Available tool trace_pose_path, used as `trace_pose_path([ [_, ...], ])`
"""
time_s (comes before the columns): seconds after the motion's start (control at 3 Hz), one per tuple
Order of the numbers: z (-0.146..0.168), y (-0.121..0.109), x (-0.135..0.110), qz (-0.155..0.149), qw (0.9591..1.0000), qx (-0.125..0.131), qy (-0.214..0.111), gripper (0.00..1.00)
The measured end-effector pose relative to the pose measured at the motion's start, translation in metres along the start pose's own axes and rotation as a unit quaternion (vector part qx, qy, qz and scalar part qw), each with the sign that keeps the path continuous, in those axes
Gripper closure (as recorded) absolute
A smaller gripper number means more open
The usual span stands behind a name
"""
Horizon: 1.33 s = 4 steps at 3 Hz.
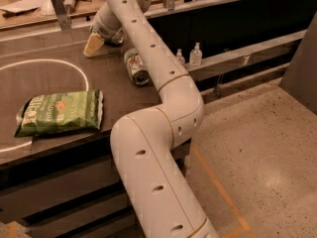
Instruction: Place green can upright
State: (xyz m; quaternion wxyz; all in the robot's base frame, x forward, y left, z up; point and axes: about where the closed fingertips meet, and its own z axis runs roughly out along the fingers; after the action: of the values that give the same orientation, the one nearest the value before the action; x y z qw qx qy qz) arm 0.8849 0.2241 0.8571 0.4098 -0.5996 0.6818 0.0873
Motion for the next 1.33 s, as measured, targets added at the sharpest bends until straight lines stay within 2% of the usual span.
trace_pose_path([
  [0.33,0.002,0.004,0.001,-0.004,1.0,-0.007,0.001,0.45],
  [0.67,0.002,0.005,0.0,-0.005,1.0,-0.008,0.002,0.45],
  [1.33,-0.003,0.015,-0.011,-0.034,0.9991,-0.023,0.003,0.45],
])
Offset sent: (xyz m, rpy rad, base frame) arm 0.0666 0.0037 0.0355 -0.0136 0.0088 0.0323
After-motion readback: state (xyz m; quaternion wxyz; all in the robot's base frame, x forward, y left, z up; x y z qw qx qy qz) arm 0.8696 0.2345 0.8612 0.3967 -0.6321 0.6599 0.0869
